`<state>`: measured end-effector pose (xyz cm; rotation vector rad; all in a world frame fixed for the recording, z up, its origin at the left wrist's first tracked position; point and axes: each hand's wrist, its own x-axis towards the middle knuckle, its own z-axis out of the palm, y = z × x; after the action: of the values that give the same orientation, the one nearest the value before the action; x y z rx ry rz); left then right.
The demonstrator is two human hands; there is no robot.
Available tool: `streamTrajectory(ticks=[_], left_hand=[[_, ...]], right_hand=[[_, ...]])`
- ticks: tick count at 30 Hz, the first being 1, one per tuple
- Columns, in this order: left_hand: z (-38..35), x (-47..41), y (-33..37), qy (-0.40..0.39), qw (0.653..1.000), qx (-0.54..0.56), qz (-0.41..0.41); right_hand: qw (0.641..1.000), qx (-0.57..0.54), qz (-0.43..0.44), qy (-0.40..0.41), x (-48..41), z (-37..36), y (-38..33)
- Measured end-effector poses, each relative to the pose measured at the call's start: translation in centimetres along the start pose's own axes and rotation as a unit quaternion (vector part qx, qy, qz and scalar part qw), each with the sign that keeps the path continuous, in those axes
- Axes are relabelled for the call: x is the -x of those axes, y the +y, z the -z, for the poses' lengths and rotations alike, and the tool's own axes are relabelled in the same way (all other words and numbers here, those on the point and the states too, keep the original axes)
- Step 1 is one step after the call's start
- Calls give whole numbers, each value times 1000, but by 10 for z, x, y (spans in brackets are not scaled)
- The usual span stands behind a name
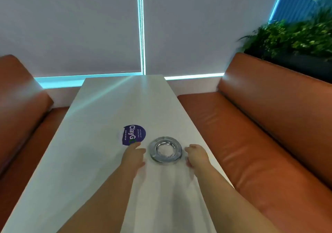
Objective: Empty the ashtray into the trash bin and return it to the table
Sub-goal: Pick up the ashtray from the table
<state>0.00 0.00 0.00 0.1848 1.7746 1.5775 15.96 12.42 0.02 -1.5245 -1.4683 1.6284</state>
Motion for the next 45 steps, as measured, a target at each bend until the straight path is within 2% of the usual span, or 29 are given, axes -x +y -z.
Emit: streamTrajectory(ticks=[3,5,9,14,17,21,25,32,37,45], left_hand=[[-10,-16,-7,0,999,-23,-36],[-17,-24,-12,-9,998,-42,-50],[-25,-30,-19,21,992,-98,-72],[-25,-34,-16,40,995,-58,-69],[-24,-30,-10,24,998,-16,-48],[-17,-5,6,-9,997,72,-22],[-11,42,31,-47,993,98,-44],[2,183,58,-111,984,117,-75],[-4,289,48,-141,983,94,-76],[-56,409,1,-173,978,85,-85]], right_hand=[[995,90,42,7,-12,-7,2],[994,98,55,-6,-17,-12,3],[991,99,84,-8,-22,-20,1],[989,98,109,-12,-22,-24,4],[993,58,97,-23,-18,-21,2],[991,-103,32,-82,3,-6,-7],[973,-196,11,-121,47,17,-22],[961,-202,60,-182,169,87,-37],[962,-197,80,-174,259,151,-19],[964,-191,101,-159,339,261,34]])
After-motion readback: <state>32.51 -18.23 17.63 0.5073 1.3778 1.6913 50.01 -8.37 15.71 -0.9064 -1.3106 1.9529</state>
